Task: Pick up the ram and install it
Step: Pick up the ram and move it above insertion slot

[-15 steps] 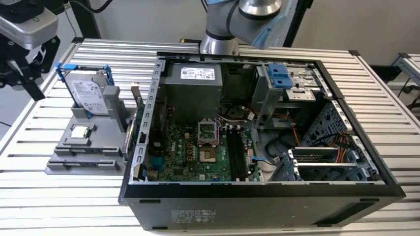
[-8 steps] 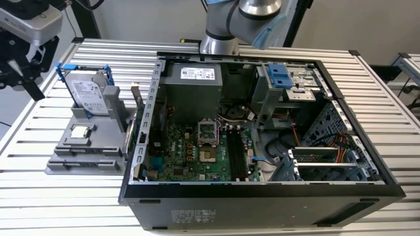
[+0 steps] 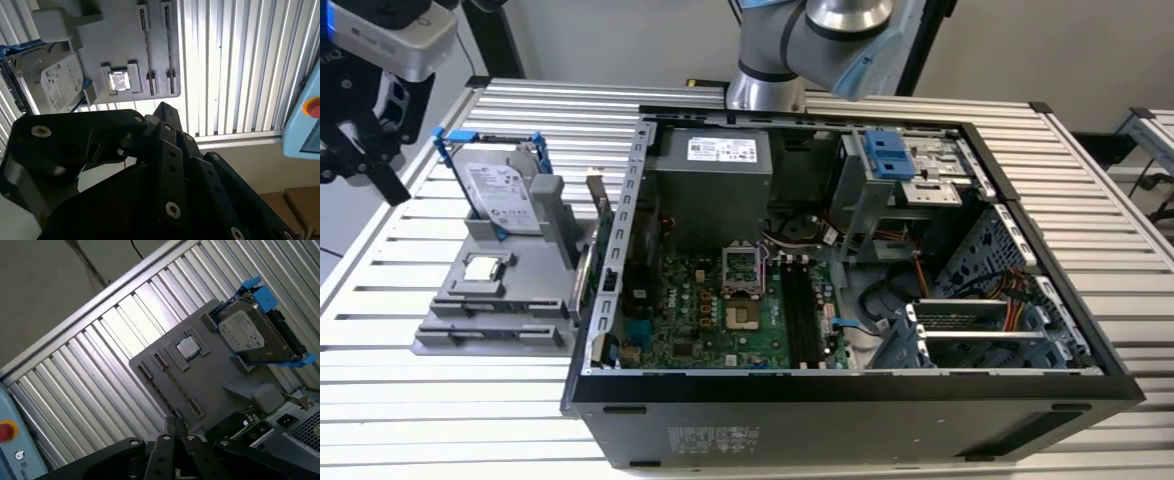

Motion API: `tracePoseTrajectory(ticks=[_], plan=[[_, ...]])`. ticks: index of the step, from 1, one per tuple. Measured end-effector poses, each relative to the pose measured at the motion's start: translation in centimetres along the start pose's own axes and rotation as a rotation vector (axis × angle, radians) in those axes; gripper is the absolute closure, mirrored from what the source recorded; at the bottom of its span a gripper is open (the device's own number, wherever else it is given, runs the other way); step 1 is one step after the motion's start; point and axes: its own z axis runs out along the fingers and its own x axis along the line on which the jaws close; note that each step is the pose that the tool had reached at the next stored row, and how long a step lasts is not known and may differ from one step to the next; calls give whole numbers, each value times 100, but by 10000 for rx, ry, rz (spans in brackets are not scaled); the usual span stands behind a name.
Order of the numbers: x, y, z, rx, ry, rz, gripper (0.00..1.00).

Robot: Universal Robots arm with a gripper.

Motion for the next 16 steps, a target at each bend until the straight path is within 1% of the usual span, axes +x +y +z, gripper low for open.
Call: tracePoseTrajectory(ticks=[5, 9, 10, 11, 12, 14, 15, 16], plan=[[0, 0, 0, -13, 43, -867, 100], [0, -1, 0, -11, 62, -1177, 100], [-1, 0, 0, 8, 52, -1247, 100], [-1, 1, 0, 60, 21, -1322, 100], [-1, 0, 0, 117, -14, -1399, 100], [0, 0, 0, 254, -98, -1565, 100], [-1, 0, 0, 278, -111, -1659, 100], [-1, 0, 0, 277, -108, -1782, 100]])
